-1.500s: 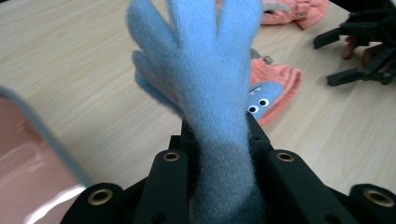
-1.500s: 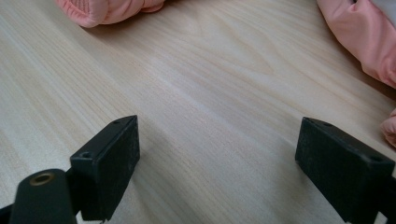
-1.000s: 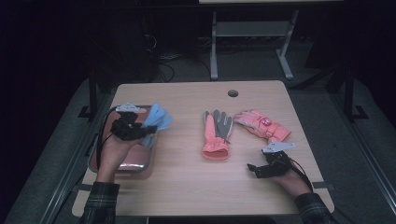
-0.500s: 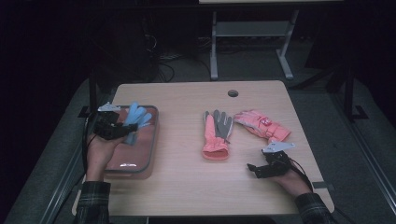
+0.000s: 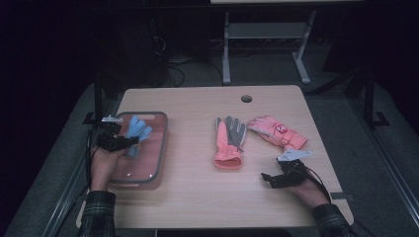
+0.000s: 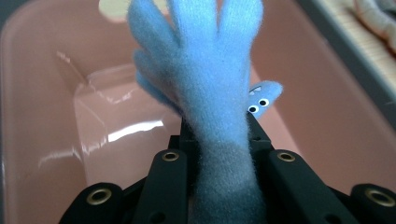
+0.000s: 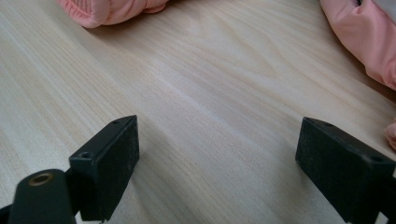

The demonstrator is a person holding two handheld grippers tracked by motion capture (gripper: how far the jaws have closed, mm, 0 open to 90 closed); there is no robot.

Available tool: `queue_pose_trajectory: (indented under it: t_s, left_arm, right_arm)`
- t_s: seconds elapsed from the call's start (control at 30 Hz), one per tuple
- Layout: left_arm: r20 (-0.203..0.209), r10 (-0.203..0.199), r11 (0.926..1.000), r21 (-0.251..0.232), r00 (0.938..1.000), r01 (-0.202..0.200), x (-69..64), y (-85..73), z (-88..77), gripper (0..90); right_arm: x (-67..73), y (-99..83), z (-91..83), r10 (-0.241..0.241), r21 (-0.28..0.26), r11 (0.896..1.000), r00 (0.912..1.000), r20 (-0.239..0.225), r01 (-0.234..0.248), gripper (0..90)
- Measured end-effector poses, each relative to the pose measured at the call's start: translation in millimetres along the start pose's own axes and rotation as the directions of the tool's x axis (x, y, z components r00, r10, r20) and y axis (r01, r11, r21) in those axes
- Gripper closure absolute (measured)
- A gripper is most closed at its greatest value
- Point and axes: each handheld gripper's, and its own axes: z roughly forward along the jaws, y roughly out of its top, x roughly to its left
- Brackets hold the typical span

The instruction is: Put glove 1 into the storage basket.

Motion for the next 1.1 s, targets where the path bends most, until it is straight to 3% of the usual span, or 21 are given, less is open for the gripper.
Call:
queue_pose_trajectory:
  t_s: [0.1, 0.23, 0.6, 0.7, 0.8, 1.0, 1.1]
  left_arm:
    - [-0.021, 0.0, 0.9995, 0.032, 0.9998, 0.001, 3.6, -1.8, 7.4, 74.1]
    - [-0.01, -0.004, 0.9982, 0.059, 0.9999, 0.004, 4.6, -2.5, 15.3, 71.0]
    - [0.043, 0.011, 0.9908, 0.134, 0.999, -0.016, 1.3, -5.3, 30.9, 42.3]
    - [0.058, 0.013, 0.9927, 0.119, 0.9982, -0.02, -0.5, -4.9, 32.0, 36.4]
    - [0.037, 0.02, 0.9921, 0.123, 0.9991, -0.024, -1.3, -4.4, 33.8, 26.7]
    - [0.004, 0.026, 0.9972, 0.071, 0.9996, -0.026, -4.0, -1.0, 26.3, 21.0]
    - [0.021, 0.032, 0.9985, 0.044, 0.9993, -0.033, -7.5, 1.9, 21.6, 19.1]
  right_arm:
    - [-0.2, 0.2, 0.3, -0.004, -0.002, 1.0, 1.0, 0.001, 0.004, 12.9]
    - [-0.2, 0.3, 0.4, -0.004, -0.002, 1.0, 1.0, 0.001, 0.004, 12.9]
    - [-0.1, 0.4, 0.5, -0.003, -0.002, 1.0, 1.0, 0.001, 0.003, 12.9]
    - [0.1, 0.4, 0.5, -0.001, 0.0, 1.0, 1.0, -0.001, 0.001, 12.9]
    - [0.1, 0.4, 0.5, -0.001, 0.0, 1.0, 1.0, -0.001, 0.001, 12.9]
    - [0.1, 0.4, 0.5, -0.001, 0.0, 1.0, 1.0, -0.001, 0.001, 13.0]
    - [0.0, 0.4, 0.4, -0.001, 0.0, 1.0, 1.0, -0.001, 0.001, 13.0]
